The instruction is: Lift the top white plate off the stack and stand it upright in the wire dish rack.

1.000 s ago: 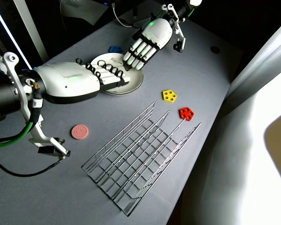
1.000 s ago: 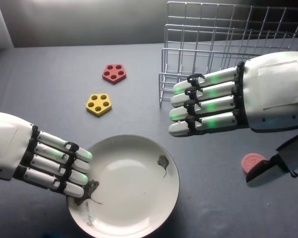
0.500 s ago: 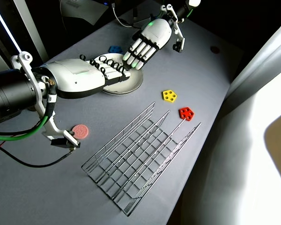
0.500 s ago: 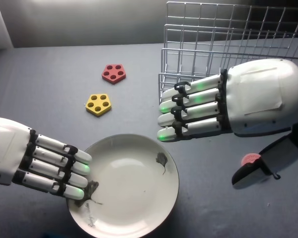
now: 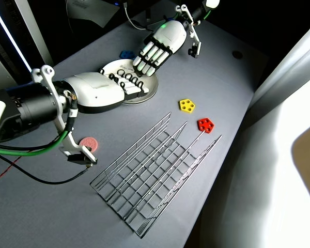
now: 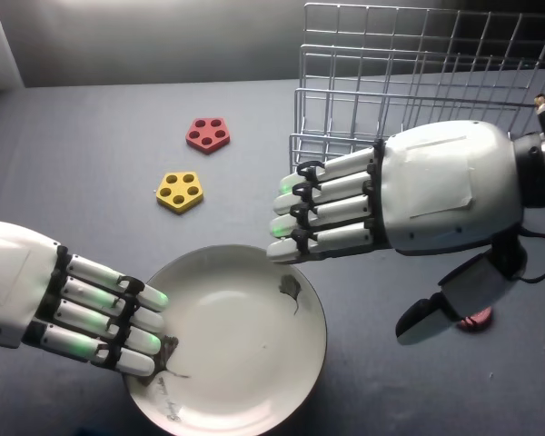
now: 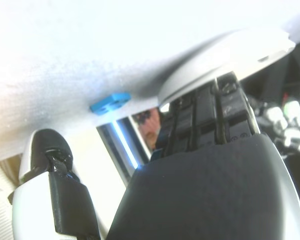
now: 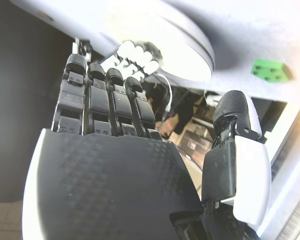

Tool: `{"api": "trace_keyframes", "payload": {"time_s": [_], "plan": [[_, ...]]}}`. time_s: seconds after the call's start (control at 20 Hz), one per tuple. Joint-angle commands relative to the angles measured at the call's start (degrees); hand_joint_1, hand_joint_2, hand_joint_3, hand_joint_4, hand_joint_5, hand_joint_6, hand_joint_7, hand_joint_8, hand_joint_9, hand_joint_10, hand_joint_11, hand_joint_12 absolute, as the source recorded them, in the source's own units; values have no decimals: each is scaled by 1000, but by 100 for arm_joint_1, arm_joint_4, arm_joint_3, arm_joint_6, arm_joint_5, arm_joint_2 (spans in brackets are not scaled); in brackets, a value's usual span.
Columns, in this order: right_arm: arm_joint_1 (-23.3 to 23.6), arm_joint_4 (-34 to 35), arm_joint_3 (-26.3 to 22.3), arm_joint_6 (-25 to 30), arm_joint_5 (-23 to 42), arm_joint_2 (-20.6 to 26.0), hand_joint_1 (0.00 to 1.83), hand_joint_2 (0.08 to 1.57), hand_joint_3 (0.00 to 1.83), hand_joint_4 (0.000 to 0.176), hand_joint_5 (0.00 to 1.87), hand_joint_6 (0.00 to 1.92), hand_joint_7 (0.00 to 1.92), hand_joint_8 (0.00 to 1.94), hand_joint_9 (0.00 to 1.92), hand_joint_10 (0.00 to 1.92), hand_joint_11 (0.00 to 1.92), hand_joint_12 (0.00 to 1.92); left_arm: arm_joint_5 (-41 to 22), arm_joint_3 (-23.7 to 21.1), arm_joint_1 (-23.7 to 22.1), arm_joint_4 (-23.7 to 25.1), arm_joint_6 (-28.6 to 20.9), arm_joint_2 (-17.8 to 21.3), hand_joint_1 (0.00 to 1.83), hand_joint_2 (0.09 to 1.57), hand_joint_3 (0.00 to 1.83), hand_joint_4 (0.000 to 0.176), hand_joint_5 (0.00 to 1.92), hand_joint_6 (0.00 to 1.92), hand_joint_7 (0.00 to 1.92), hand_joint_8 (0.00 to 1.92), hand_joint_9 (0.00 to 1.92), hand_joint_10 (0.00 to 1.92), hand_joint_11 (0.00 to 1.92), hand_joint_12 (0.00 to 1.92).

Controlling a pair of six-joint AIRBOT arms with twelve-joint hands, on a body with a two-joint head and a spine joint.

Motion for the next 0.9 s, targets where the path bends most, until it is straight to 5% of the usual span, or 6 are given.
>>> {"api": "trace_keyframes", "payload": {"time_s": [0.0,0.45,0.55,0.85], "plan": [[27,348,-7,-11,251,39,326,1059,0,0,10,3,18,3,37,6,66,64,-292,-93,-72,20,56,34,329,916,4,0,42,0,63,0,90,0,37,144],[28,464,-12,-12,243,25,378,1148,7,0,0,0,5,1,35,3,62,85,186,-661,-94,0,-142,180,315,914,0,0,83,2,97,2,117,3,0,309],[28,513,43,-12,323,25,779,1158,0,0,0,0,0,0,29,0,23,86,405,-780,-104,-135,-284,198,306,921,1,0,51,2,68,2,94,2,0,254],[28,739,193,-12,492,25,929,1117,0,0,8,1,0,0,15,2,21,104,1102,-1239,-233,-167,-491,214,320,923,1,0,50,0,60,0,83,0,0,190]]}}
